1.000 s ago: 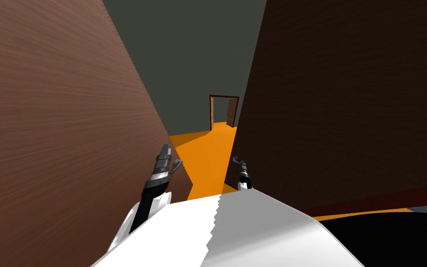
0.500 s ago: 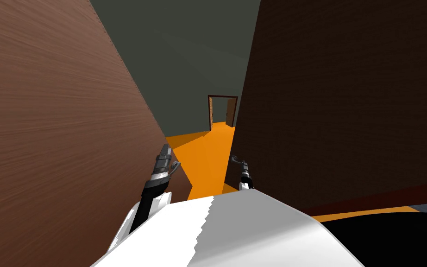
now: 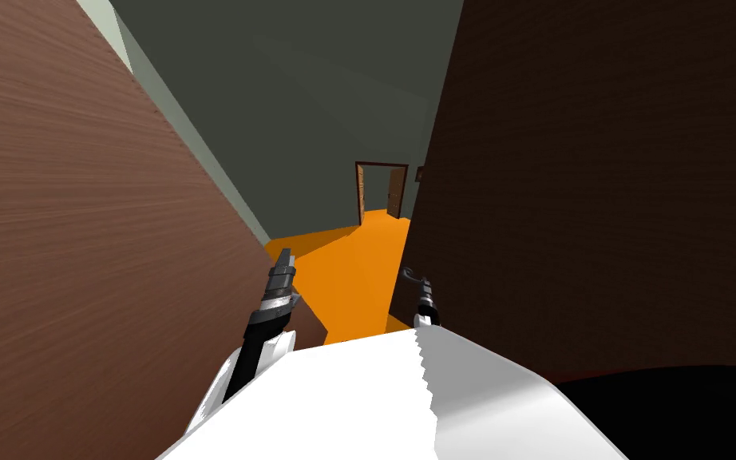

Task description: Push the door open

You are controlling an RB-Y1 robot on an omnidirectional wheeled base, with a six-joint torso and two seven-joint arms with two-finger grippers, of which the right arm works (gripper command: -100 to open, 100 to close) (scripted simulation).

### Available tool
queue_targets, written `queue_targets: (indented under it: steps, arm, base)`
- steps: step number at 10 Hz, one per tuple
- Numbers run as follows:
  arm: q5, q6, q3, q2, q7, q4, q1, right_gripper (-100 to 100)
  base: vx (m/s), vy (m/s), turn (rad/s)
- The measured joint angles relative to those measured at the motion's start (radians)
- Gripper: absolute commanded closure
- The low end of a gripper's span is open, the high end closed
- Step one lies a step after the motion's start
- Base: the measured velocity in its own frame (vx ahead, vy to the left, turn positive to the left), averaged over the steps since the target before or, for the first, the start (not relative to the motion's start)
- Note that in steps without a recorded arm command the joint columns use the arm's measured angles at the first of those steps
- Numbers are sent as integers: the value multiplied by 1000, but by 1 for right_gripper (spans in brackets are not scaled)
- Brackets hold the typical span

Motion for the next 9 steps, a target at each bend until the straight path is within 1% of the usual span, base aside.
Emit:
queue_targets:
  steps: [1, 2, 3, 4, 5, 6, 7, 9]
  arm:
    - [-8, 12, -13, 5, 10, -16, 3, 100]
    - [-15, 4, -27, 6, 18, 1, -8, 100]
    - [-23, -9, -40, 3, 19, 17, -13, 100]
    - [-29, 4, -50, 11, 21, -19, 7, 100]
    - [-37, 7, -63, 12, 24, -18, 7, 100]
    - [-44, 2, -77, 16, 28, -13, 5, 100]
    - [-52, -6, -91, 25, 34, -16, 8, 100]
    - [-66, -16, -119, 35, 42, -8, 8, 100]
  base:
    - [204, -9, -101]
    - [195, -6, -46]
    - [194, 9, -45]
    - [218, 16, -70]
    - [210, 15, -79]
    - [204, 42, -81]
    - [178, 47, -80]
    - [182, 63, -64]
